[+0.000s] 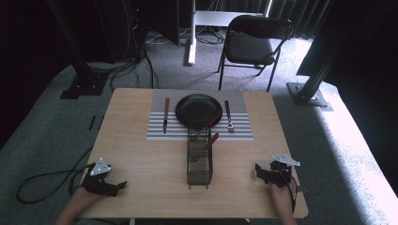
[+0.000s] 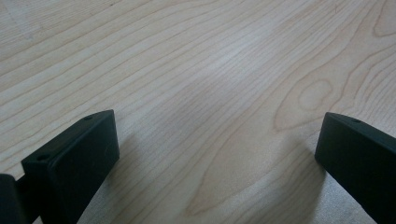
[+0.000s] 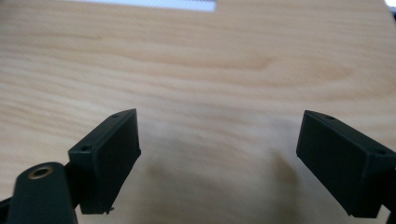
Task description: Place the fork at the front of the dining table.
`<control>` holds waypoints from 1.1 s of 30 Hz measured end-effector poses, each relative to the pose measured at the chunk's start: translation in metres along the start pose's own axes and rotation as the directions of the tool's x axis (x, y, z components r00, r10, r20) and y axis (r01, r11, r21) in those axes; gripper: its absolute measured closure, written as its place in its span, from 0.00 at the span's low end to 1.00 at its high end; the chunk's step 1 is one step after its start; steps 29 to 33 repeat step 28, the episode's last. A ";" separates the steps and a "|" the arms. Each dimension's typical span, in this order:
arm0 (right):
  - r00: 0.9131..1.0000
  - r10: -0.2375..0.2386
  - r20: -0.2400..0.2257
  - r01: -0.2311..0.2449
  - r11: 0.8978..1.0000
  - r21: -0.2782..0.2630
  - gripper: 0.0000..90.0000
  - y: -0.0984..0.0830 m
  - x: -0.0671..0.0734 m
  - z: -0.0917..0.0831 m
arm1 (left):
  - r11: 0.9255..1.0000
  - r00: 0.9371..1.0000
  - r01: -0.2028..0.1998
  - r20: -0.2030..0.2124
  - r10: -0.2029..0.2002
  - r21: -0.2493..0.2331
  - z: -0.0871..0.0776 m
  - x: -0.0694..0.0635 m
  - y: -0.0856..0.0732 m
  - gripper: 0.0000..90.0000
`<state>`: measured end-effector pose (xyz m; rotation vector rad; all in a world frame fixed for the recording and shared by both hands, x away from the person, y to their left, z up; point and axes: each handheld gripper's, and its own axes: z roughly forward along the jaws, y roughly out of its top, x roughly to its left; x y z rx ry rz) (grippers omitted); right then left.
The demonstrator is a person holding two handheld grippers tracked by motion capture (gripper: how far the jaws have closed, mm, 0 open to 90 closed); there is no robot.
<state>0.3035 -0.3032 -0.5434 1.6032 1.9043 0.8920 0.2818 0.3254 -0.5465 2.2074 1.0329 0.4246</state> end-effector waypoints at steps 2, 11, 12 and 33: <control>1.000 0.003 0.019 -0.004 1.000 0.006 0.14 -0.004 -0.003 -0.003 | 1.000 1.000 0.000 0.000 0.000 0.000 0.000 0.000 0.000 0.00; 0.999 0.012 0.049 -0.013 0.999 0.033 0.14 -0.017 -0.011 -0.010 | 1.000 1.000 -0.001 0.000 0.001 0.000 0.000 0.000 0.000 0.00; 0.999 0.007 0.050 -0.009 0.999 0.035 0.14 -0.018 -0.011 -0.011 | 1.000 1.000 -0.001 0.000 0.001 0.000 0.000 0.000 0.000 0.00; 0.998 0.014 0.056 -0.016 0.999 0.032 0.14 -0.023 -0.011 -0.016 | 0.999 0.998 0.051 -0.044 -0.051 -0.001 -0.001 -0.001 -0.001 0.00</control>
